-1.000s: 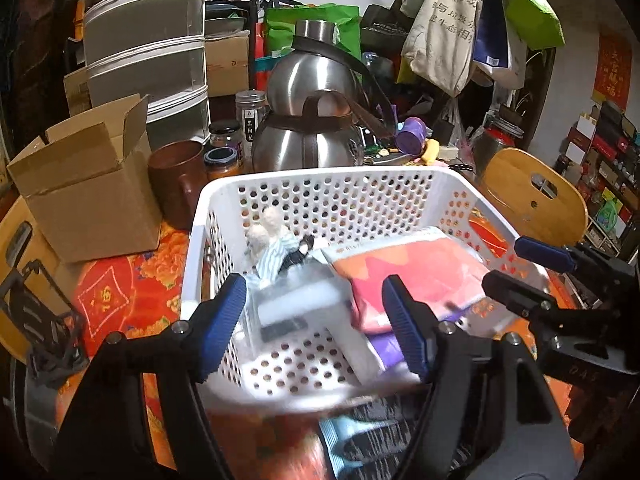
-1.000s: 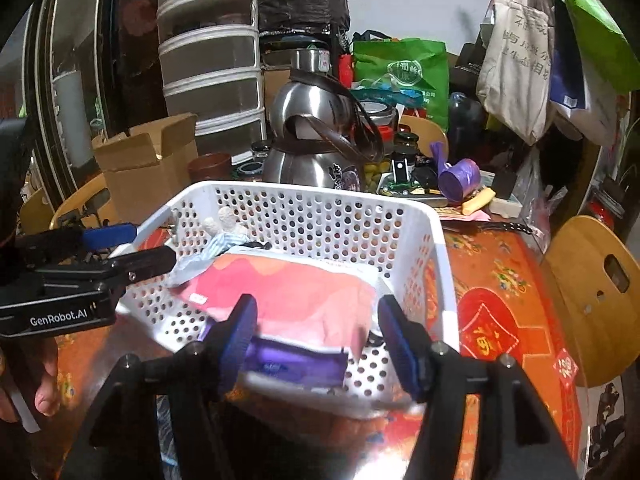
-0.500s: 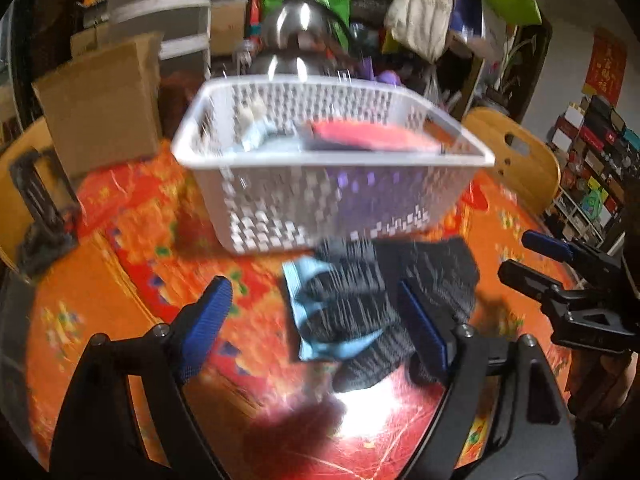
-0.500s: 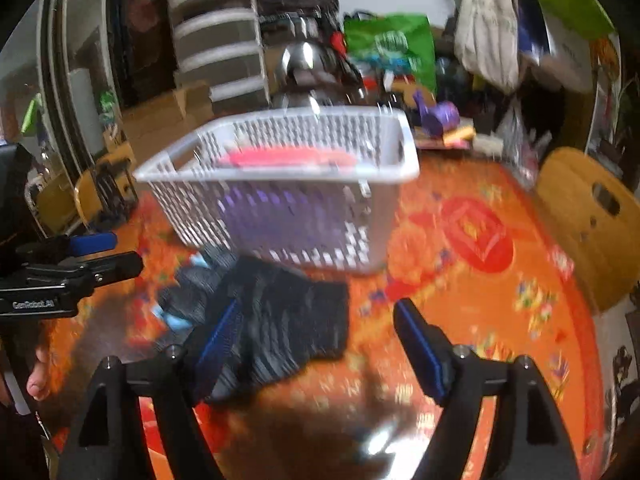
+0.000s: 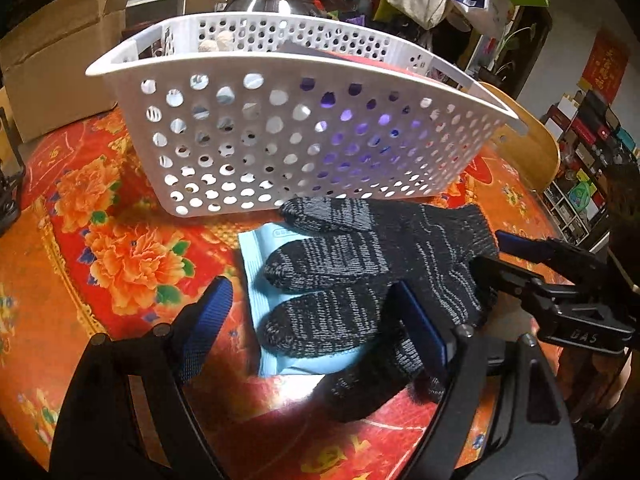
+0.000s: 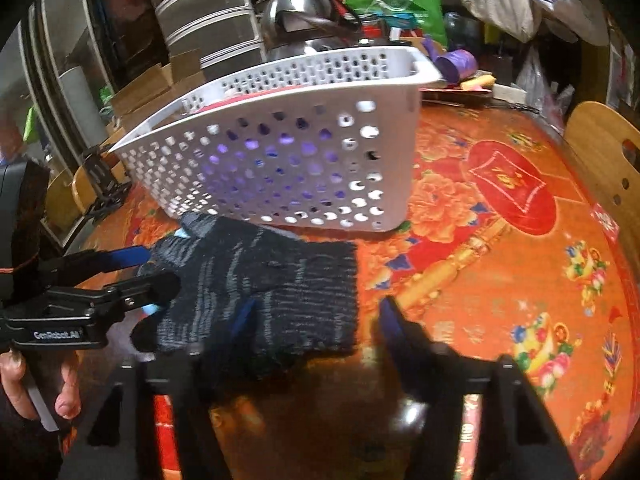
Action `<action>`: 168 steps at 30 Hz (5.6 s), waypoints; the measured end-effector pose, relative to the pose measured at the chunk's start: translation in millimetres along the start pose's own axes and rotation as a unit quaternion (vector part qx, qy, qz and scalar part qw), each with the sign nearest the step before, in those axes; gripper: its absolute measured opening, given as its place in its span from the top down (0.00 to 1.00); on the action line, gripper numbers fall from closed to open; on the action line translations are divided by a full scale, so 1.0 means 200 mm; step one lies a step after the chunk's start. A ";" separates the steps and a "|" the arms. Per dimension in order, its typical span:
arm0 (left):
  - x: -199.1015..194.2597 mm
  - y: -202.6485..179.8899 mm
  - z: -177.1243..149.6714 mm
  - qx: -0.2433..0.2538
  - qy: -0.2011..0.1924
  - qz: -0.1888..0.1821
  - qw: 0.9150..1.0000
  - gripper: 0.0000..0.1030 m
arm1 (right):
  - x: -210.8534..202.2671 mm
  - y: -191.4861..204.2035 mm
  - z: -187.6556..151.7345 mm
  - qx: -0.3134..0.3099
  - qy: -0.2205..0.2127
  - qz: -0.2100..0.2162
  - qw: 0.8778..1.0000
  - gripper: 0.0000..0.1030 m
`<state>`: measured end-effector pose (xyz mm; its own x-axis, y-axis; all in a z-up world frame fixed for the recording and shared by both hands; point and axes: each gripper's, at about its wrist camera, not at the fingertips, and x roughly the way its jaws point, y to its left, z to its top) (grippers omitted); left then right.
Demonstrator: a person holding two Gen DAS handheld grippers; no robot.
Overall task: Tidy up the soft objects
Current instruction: 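Grasp the gray knit glove with both grippers at its cuff, then carry the gray glove over the basket and open both grippers, then grasp the light blue wipes pack with both grippers at its edge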
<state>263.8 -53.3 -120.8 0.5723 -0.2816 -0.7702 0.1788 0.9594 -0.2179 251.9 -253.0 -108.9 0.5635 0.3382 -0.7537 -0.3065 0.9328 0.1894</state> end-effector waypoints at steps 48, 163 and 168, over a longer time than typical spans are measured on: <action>-0.14 -0.16 0.00 0.072 -0.070 0.027 0.995 0.32 | -0.07 0.06 -0.06 -0.034 -0.042 -0.011 0.998 0.84; -0.01 0.15 -0.06 -0.026 0.019 -0.016 0.999 0.17 | 0.07 0.13 -0.06 0.001 0.022 0.017 1.000 0.37; 0.04 0.11 -0.05 -0.015 0.027 -0.028 0.999 0.36 | 0.09 0.16 -0.08 -0.007 0.021 0.034 0.999 0.45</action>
<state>263.8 -34.3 -138.1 0.5173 -0.3347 -0.7877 0.1850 0.9423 -0.2789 240.5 -219.5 -125.6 0.5088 0.3948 -0.7650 -0.3531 0.9062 0.2329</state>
